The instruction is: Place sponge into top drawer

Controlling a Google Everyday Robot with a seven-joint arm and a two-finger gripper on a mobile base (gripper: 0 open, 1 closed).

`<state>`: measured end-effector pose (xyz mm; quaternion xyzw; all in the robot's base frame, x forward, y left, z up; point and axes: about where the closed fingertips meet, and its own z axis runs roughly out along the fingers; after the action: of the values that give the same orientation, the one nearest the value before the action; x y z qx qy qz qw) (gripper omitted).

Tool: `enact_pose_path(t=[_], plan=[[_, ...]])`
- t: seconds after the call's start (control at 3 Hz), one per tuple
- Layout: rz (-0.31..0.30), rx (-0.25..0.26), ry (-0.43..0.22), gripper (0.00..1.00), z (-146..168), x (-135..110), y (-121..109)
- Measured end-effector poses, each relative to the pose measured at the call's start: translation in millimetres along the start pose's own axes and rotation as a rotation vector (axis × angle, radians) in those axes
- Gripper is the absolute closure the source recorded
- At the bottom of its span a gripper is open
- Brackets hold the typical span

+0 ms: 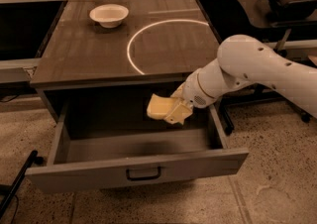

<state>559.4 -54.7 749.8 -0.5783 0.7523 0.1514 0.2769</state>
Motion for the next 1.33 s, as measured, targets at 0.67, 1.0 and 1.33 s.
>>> enact_pose_path(t=[0.67, 1.0, 1.33], plan=[[0.074, 0.009, -0.018, 1.0, 40.8, 19.8, -5.0], [0.108, 0.015, -0.018, 0.99, 70.8, 30.0, -8.4], [0.133, 0.027, -0.011, 0.77, 89.8, 37.7, -9.9]])
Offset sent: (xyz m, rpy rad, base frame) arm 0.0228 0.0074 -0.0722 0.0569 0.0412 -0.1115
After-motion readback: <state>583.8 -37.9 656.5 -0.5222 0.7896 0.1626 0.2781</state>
